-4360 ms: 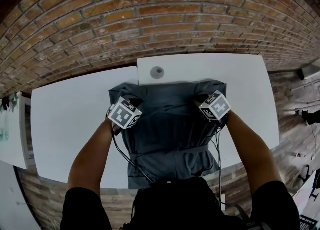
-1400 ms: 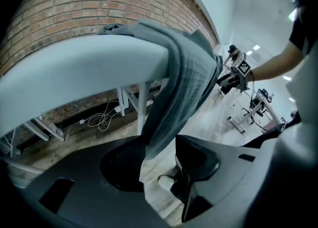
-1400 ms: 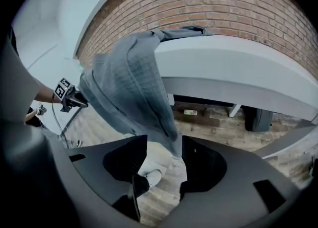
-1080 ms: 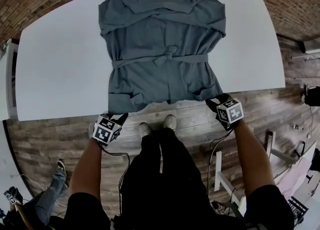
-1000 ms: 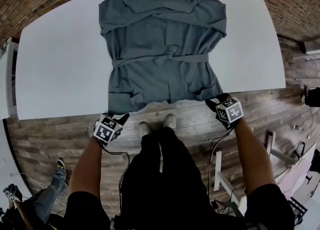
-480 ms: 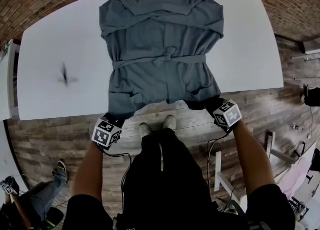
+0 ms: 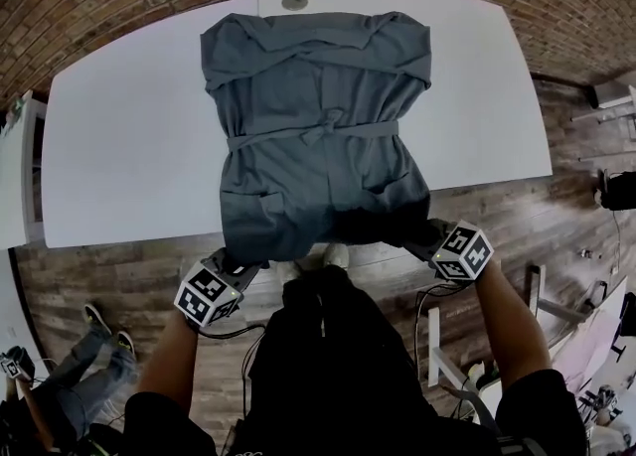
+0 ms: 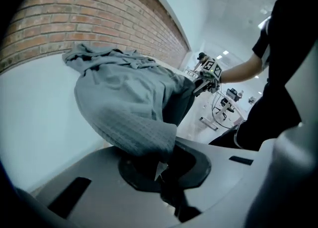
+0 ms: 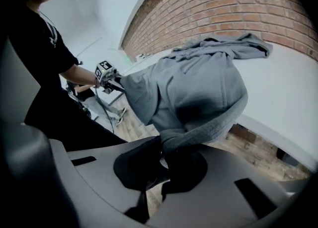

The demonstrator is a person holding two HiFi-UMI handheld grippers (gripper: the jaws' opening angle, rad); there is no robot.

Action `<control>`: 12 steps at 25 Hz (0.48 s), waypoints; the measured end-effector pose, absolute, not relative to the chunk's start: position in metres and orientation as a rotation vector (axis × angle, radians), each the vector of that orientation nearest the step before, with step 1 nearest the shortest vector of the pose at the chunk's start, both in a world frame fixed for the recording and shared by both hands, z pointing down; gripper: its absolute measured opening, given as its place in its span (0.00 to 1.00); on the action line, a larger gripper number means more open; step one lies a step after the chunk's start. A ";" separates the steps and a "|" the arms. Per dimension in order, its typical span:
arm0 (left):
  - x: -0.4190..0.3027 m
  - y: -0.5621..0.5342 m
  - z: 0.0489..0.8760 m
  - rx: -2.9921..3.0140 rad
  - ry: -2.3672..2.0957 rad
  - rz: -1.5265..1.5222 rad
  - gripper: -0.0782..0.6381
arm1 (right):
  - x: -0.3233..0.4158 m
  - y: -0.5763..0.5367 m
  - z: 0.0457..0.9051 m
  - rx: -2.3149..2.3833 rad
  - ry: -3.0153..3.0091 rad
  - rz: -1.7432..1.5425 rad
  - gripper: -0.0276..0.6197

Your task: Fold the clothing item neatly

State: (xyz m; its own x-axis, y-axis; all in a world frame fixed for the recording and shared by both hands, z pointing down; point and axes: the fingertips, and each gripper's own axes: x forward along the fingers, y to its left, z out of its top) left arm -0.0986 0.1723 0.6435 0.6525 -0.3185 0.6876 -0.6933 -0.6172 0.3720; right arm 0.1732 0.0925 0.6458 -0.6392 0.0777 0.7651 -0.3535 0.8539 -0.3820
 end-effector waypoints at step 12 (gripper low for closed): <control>-0.087 0.121 0.502 2.381 -0.786 0.497 0.12 | 0.144 0.076 0.516 -0.005 -2.423 0.708 0.07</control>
State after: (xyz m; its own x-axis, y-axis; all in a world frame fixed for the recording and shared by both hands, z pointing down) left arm -0.0866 0.1208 0.5022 0.7573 -0.4175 0.5022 -0.6326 -0.6599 0.4054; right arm 0.1441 0.0764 0.5159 -0.8152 0.1655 0.5550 -0.1592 0.8573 -0.4896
